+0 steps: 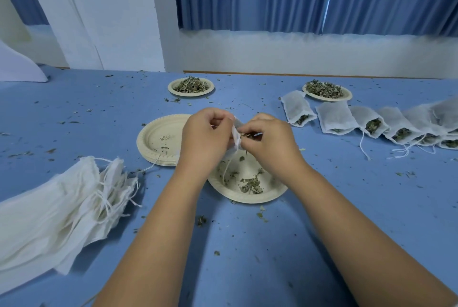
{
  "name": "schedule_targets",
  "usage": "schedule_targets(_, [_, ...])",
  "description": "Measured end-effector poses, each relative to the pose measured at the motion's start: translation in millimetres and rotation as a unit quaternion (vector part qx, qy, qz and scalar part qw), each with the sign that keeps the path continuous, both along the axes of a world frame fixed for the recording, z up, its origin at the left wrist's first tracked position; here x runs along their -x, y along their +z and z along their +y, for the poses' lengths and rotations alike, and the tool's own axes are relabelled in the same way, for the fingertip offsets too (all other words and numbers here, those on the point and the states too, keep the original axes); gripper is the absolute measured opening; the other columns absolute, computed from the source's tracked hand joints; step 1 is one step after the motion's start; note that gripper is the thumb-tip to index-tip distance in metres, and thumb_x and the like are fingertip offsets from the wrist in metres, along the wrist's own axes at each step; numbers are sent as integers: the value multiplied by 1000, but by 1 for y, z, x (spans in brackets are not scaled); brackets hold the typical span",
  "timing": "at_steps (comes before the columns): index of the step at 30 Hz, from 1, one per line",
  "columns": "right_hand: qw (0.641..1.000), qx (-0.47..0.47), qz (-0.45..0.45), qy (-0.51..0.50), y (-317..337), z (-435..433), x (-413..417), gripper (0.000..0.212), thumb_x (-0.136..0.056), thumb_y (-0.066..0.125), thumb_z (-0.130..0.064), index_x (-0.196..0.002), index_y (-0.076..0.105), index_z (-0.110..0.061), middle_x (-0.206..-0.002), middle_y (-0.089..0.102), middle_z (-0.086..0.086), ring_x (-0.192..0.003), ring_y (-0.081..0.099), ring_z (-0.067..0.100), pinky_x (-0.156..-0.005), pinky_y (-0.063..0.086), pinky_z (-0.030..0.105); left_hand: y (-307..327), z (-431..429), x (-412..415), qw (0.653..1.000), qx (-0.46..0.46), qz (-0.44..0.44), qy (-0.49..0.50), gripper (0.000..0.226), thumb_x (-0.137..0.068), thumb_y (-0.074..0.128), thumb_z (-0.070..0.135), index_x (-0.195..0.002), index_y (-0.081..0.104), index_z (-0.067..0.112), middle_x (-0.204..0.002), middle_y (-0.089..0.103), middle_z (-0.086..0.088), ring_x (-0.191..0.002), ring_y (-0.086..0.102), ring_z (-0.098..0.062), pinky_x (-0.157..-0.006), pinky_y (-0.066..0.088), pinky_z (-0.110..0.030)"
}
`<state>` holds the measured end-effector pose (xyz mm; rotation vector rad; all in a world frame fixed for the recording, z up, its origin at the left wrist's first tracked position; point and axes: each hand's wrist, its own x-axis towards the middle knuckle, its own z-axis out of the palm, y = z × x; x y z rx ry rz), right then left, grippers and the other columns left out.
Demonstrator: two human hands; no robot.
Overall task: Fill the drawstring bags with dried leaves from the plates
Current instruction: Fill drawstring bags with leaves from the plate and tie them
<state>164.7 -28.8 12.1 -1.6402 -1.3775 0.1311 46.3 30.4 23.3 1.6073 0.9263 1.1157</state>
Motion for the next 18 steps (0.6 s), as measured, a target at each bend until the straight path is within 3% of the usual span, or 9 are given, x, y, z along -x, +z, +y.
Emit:
schedule_targets(3, [996,58,-68,-8,1,0,-3,17,-76,65,3,-82,75,-10,-77,60,1,-72,54,14,-61,40,18,-2,-4,-3,994,-61,83,-27,15,-94,60,17,-83,67,23,-78,70,8,-73,68,-10,-68,55,-21])
schedule_targets(5, [998,65,-9,-11,3,-1,-4,17,-76,69,1,-85,75,-12,-70,61,-8,-65,57,4,-58,41,12,-2,-3,-3,993,-63,93,-21,13,-95,60,18,-85,67,22,-80,70,6,-72,67,-7,-63,52,-14])
schedule_targets(7, [994,54,97,-17,6,-1,-5,19,-74,75,0,-86,70,-15,-63,65,-11,-56,59,-3,-55,44,8,-2,-1,-1,998,-23,60,-24,12,-96,59,17,-87,68,18,-82,72,-1,-71,71,-13,-66,58,-21])
schedule_targets(9, [988,46,143,-29,8,0,-7,19,-73,77,-2,-82,65,-14,-59,66,-8,-52,57,-3,-54,46,11,-1,-1,1,999,13,28,-30,14,-96,59,17,-85,69,17,-79,72,-4,-68,72,-17,-66,61,-30])
schedule_targets(13, [983,30,177,-40,12,-3,-5,8,-76,78,-7,-74,71,-10,-70,72,5,-62,63,12,-66,55,31,0,-2,0,999,26,17,-43,16,-96,60,17,-83,69,17,-78,71,-6,-71,72,-21,-67,60,-32])
schedule_targets(16, [986,43,154,-49,13,-4,-6,15,-78,77,-12,-66,72,-18,-59,67,-7,-58,59,11,-59,50,27,1,-3,0,998,32,14,-47,16,-95,60,16,-82,69,16,-72,72,1,-73,73,-24,-78,61,-41])
schedule_targets(18, [985,49,163,-29,15,-4,-7,11,-78,77,-11,-69,75,-16,-61,69,-6,-62,62,11,-66,54,30,2,-4,1,998,40,8,-51,16,-95,61,16,-82,69,16,-71,72,1,-75,73,-25,-81,60,-46])
